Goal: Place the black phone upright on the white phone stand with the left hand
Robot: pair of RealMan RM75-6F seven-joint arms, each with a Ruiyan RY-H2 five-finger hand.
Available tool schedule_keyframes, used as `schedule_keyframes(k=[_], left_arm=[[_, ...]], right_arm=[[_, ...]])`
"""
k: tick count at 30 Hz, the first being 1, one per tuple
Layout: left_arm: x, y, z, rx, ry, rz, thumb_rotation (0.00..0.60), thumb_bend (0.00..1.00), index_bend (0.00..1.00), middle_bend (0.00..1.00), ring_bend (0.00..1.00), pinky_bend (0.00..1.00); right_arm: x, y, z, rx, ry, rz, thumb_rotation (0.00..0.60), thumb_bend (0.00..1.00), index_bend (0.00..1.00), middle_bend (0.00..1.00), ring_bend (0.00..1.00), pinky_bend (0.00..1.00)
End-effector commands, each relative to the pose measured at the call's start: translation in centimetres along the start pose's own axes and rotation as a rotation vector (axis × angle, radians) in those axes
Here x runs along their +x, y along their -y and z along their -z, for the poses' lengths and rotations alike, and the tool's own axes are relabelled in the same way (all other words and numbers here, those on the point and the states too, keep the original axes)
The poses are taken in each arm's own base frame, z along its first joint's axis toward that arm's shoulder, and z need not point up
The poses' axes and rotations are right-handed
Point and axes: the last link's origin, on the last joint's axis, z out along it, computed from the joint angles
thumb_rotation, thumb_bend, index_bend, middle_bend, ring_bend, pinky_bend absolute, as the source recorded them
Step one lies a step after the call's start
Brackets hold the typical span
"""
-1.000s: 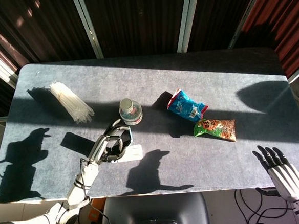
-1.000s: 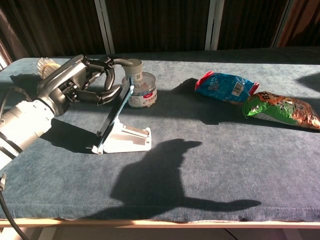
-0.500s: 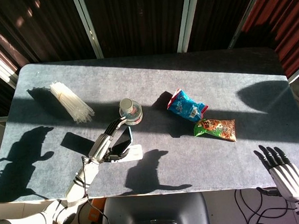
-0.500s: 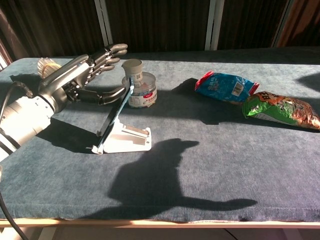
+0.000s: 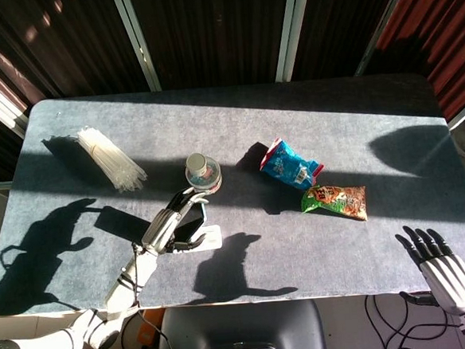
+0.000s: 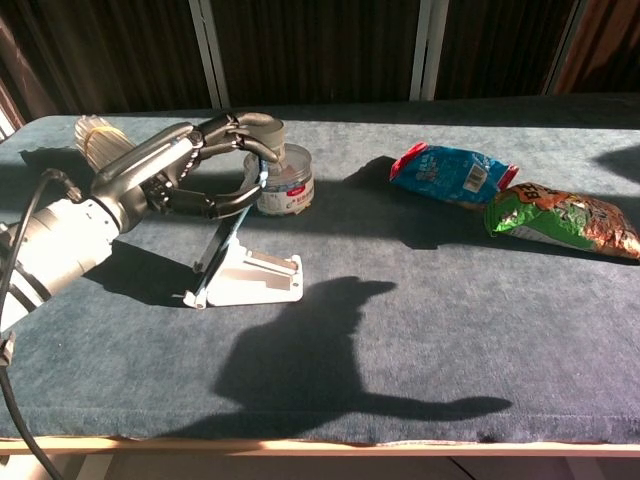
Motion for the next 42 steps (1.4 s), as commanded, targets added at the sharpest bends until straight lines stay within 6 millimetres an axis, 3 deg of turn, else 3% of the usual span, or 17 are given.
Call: schedule_keyframes(k=[1, 17, 19, 21, 25, 28, 29, 32, 36, 39, 42], left_arm=[[0.0, 0.0, 0.2, -0.008, -0.01, -0.013, 0.421, 0.3, 0.13, 0.27, 0.0, 0.0], [-0.3, 0.1, 1.8, -0.044, -0.03, -0.009, 0.426, 0.32, 0.2, 0.4, 0.03, 0.0], [-0.2, 0.0, 1.7, -0.053, -0.046, -0.003, 0.429, 0.32, 0.2, 0.36, 0.02, 0.0], [0.0, -0.1, 1.7, -0.068, -0.072, 0.003, 0.428, 0.32, 0.18, 0.26, 0.01, 0.0], [1.0, -0.7, 2.1, -0.108, -0.12, 0.012, 0.424, 0.33, 0.06, 0.05, 0.0, 0.0], [2.4, -0.9, 3.3, -0.132, -0.132, -0.03, 0.419, 0.33, 0.0, 0.0, 0.0, 0.0], [3.3, -0.7, 4.2, -0.133, -0.132, -0.078, 0.422, 0.34, 0.0, 0.0, 0.0, 0.0], [5.8, 0.5, 7.6, -0.053, -0.083, -0.214, 0.51, 0.35, 0.0, 0.0, 0.0, 0.0], [9.9, 1.8, 15.0, 0.183, 0.006, -0.387, 0.597, 0.35, 0.0, 0.0, 0.0, 0.0], [11.8, 2.2, 20.1, 0.366, 0.022, -0.515, 0.6, 0.35, 0.0, 0.0, 0.0, 0.0], [12.5, 1.6, 22.3, 0.462, -0.023, -0.615, 0.6, 0.36, 0.0, 0.0, 0.0, 0.0]], right_arm=[[0.0, 0.0, 0.0, -0.001, 0.0, 0.001, 0.6, 0.11, 0.0, 0.0, 0.0, 0.0], [-0.1, 0.1, 0.0, -0.003, -0.001, 0.003, 0.6, 0.11, 0.0, 0.0, 0.0, 0.0], [-0.1, 0.0, 0.0, -0.004, -0.001, 0.002, 0.6, 0.11, 0.0, 0.0, 0.0, 0.0], [0.0, 0.0, 0.0, -0.005, -0.002, 0.001, 0.6, 0.11, 0.0, 0.0, 0.0, 0.0], [-0.1, 0.0, 0.0, -0.003, 0.001, 0.005, 0.6, 0.11, 0.0, 0.0, 0.0, 0.0], [-0.1, 0.0, 0.0, -0.002, 0.001, 0.004, 0.6, 0.11, 0.0, 0.0, 0.0, 0.0], [-0.1, 0.0, 0.0, -0.003, 0.0, 0.003, 0.6, 0.11, 0.0, 0.0, 0.0, 0.0], [-0.1, -0.1, 0.0, -0.007, -0.002, 0.005, 0.6, 0.11, 0.0, 0.0, 0.0, 0.0], [-0.3, 0.1, -0.1, -0.009, 0.005, 0.012, 0.6, 0.11, 0.0, 0.0, 0.0, 0.0], [-0.5, 0.2, -0.2, -0.013, 0.01, 0.02, 0.6, 0.11, 0.0, 0.0, 0.0, 0.0], [-0.6, 0.4, -0.4, -0.017, 0.009, 0.027, 0.6, 0.11, 0.0, 0.0, 0.0, 0.0]])
